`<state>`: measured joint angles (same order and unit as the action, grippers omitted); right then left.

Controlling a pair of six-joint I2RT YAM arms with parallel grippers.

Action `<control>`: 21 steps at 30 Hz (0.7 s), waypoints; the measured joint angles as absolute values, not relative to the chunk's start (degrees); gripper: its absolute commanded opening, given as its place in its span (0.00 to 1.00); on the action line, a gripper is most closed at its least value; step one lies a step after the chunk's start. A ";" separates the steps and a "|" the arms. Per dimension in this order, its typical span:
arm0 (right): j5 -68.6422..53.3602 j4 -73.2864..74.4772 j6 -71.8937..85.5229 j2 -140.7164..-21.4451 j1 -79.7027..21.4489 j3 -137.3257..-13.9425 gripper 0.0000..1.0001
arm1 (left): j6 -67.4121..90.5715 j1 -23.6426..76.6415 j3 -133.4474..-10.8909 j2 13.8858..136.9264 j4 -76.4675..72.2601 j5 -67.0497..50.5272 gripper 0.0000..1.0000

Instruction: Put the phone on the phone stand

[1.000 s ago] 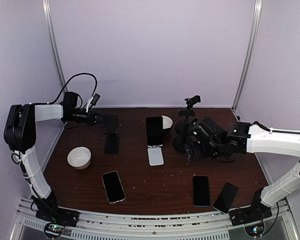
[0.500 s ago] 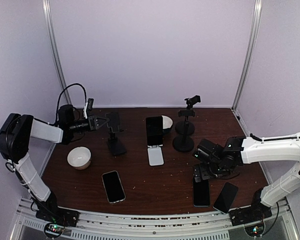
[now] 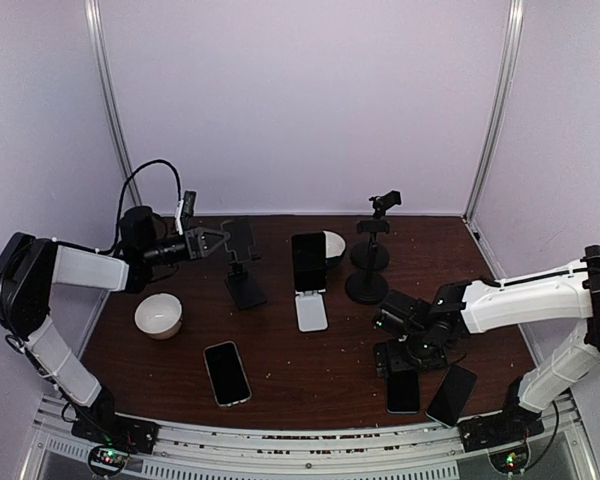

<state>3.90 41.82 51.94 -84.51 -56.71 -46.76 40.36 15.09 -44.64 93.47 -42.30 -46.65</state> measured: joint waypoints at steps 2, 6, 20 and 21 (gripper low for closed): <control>3.25 41.47 52.64 -85.12 -57.01 -46.76 1.00 | 38.72 15.09 -43.75 91.83 -40.32 -46.41 0.00; 2.61 41.15 53.23 -86.61 -57.67 -46.74 1.00 | 38.70 15.11 -41.25 91.24 -41.15 -46.41 0.00; 2.35 40.36 54.68 -86.76 -57.89 -44.69 0.89 | 43.48 17.43 -38.72 95.94 -50.06 -47.83 0.00; 2.15 39.99 54.70 -86.91 -57.89 -44.69 0.86 | 43.35 17.63 -38.72 96.20 -49.98 -47.83 0.00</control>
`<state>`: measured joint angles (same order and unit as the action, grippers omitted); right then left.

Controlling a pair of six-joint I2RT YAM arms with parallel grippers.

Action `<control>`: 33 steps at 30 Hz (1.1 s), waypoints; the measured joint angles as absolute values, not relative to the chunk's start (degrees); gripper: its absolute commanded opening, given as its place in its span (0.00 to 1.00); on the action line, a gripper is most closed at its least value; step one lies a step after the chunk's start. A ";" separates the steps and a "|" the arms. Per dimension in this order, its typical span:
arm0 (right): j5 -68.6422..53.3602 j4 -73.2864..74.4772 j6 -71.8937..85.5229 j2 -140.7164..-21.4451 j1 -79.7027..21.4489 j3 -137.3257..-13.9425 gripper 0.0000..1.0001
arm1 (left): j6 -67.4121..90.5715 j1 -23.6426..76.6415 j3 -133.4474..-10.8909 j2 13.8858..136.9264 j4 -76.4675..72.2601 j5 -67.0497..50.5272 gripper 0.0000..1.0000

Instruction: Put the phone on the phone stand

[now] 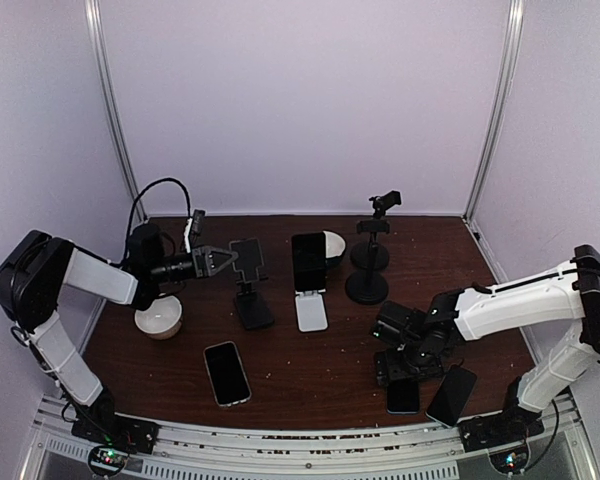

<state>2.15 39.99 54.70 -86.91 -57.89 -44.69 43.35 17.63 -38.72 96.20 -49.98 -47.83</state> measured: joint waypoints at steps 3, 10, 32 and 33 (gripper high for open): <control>2.11 39.24 54.54 -87.20 -57.95 -44.77 0.81 | 42.65 17.85 -38.72 96.71 -49.43 -48.01 0.00; 2.39 39.38 54.26 -87.20 -58.15 -45.06 0.74 | 41.43 17.85 -38.57 97.08 -49.23 -48.25 0.00; 14.81 33.58 39.07 -78.11 -64.93 -53.58 0.67 | 22.76 17.85 -37.63 95.04 -42.59 -50.41 0.00; 15.27 32.91 38.06 -78.13 -65.01 -54.59 0.67 | 21.58 17.85 -38.00 95.00 -41.76 -50.39 0.00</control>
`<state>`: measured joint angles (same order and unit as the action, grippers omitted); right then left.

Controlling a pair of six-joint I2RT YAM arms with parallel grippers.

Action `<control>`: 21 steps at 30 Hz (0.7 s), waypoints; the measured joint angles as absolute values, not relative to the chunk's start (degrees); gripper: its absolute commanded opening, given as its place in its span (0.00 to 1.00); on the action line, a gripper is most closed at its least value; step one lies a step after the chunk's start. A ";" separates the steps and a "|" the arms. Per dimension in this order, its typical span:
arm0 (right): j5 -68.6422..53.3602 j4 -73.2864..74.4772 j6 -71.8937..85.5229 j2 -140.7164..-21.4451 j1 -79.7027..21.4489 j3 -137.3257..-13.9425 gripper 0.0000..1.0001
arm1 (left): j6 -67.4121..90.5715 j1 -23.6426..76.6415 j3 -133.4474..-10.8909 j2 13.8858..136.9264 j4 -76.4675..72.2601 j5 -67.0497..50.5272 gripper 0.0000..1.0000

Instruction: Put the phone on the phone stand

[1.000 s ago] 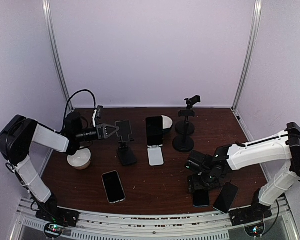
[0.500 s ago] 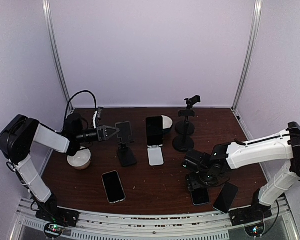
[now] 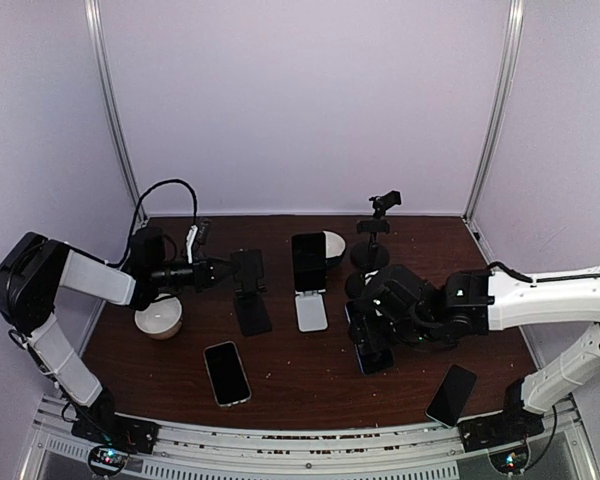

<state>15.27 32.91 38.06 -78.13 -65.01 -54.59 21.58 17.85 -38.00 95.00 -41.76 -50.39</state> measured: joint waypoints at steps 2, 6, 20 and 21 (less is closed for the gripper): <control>16.16 31.03 35.24 -78.41 -65.47 -57.56 0.67 | 19.64 17.85 -38.41 94.91 -40.56 -50.39 0.00; 18.41 23.27 29.15 -80.95 -67.29 -65.78 0.65 | 17.04 17.85 -38.63 94.80 -39.79 -50.33 0.00; 33.30 -14.68 8.01 -110.91 -74.02 -90.98 0.62 | 19.53 17.85 -38.81 97.21 -44.88 -51.31 0.00; 34.24 -16.14 6.72 -113.34 -74.26 -92.31 0.62 | 19.97 17.85 -38.85 97.54 -45.52 -51.48 0.00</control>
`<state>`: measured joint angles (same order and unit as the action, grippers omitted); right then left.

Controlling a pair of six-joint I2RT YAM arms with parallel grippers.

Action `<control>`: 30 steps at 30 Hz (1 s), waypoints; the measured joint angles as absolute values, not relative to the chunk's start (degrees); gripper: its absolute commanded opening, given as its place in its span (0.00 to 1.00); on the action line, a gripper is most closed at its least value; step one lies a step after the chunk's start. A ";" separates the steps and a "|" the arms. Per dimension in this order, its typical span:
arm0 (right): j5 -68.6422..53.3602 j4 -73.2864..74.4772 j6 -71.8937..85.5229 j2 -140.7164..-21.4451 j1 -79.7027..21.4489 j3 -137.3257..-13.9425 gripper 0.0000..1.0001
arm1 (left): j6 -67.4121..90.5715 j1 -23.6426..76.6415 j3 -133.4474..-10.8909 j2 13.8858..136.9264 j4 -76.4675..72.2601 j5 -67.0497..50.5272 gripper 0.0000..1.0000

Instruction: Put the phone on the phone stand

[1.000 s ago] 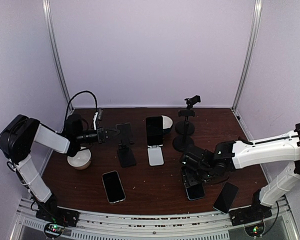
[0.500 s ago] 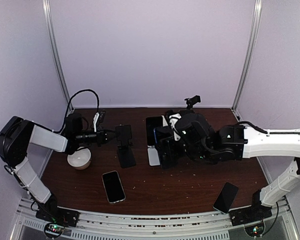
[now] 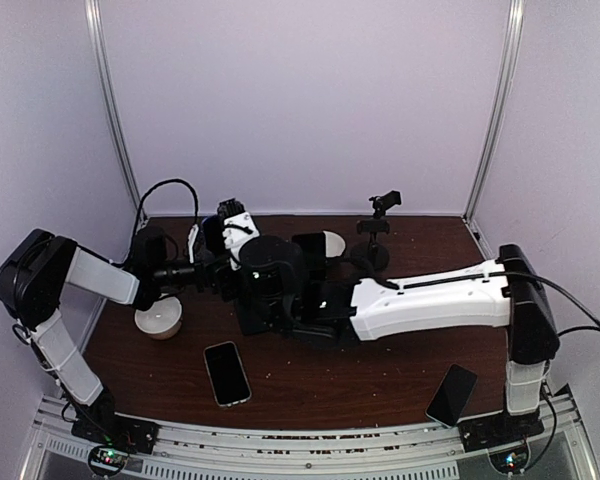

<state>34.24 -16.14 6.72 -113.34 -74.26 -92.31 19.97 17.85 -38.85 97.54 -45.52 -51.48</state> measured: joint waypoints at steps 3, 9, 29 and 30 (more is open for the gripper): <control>37.36 -18.83 3.11 -119.31 -74.63 -95.55 0.60 | 20.99 17.85 -38.89 98.24 -47.09 -51.75 0.00; 40.97 -21.52 0.03 -122.83 -73.80 -95.74 0.58 | 21.54 17.85 -38.89 98.48 -47.75 -51.81 0.01; 40.97 -22.94 0.25 -125.91 -69.08 -100.44 0.56 | 22.48 17.78 -38.24 100.62 -45.19 -50.74 0.45; 40.93 -22.92 0.36 -125.91 -69.14 -100.44 0.56 | 22.50 17.74 -38.00 100.31 -45.06 -50.41 0.48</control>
<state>40.93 -22.92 0.36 -125.91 -69.14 -100.44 22.50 17.74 -38.00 100.31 -45.06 -50.41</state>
